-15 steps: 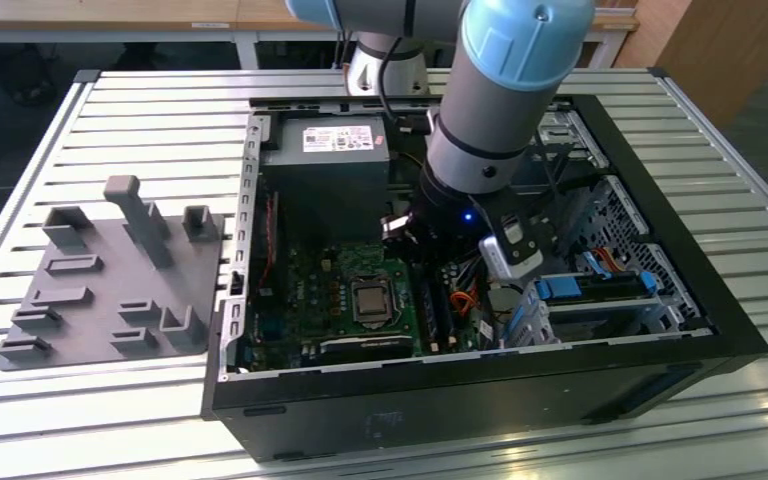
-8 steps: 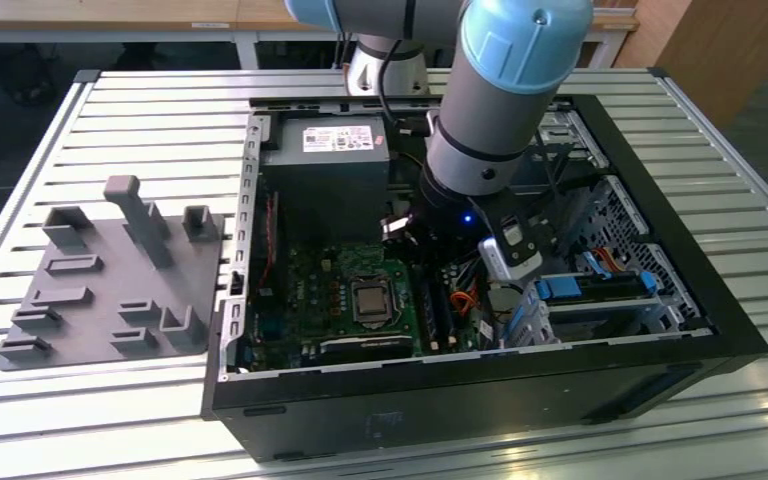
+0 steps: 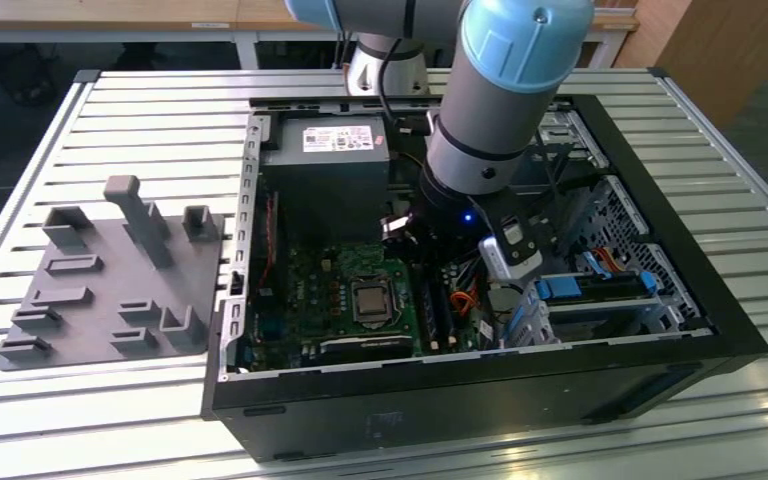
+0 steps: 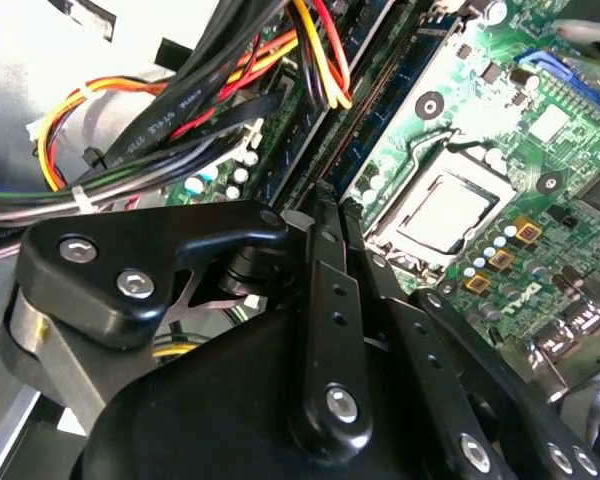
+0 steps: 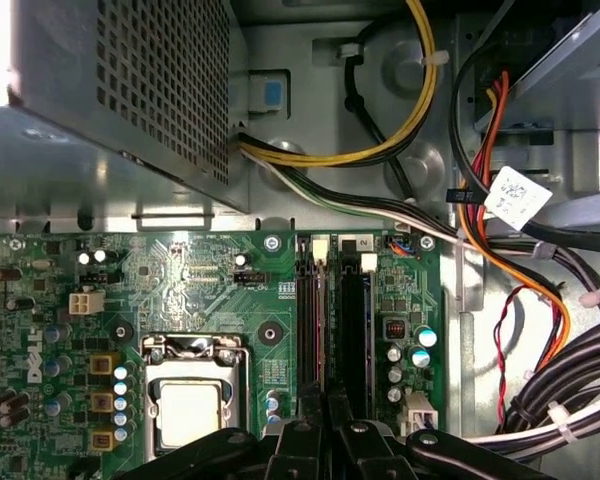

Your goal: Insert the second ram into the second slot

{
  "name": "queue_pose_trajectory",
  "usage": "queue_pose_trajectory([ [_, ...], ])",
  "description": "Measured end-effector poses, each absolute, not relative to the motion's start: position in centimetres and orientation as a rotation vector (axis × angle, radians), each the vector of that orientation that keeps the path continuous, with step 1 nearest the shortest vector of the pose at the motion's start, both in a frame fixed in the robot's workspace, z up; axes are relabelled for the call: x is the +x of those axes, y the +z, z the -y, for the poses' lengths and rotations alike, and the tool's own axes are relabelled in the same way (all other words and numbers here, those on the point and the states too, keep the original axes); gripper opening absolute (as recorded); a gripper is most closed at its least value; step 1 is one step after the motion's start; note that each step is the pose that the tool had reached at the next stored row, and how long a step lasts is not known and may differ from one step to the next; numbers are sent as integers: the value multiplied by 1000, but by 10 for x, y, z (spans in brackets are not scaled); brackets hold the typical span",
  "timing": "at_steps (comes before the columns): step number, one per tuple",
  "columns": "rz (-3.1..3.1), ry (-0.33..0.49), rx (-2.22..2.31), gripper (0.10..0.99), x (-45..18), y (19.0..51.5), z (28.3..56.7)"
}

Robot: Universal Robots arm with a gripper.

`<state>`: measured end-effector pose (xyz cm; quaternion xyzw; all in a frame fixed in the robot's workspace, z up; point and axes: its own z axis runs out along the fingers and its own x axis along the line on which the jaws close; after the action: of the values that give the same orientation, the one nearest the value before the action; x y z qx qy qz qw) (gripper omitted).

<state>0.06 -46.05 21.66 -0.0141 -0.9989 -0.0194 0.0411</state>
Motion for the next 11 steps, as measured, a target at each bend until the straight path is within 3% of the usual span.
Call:
queue_pose_trajectory([
  [11,3058,-57,-37,133,0,220,461],
])
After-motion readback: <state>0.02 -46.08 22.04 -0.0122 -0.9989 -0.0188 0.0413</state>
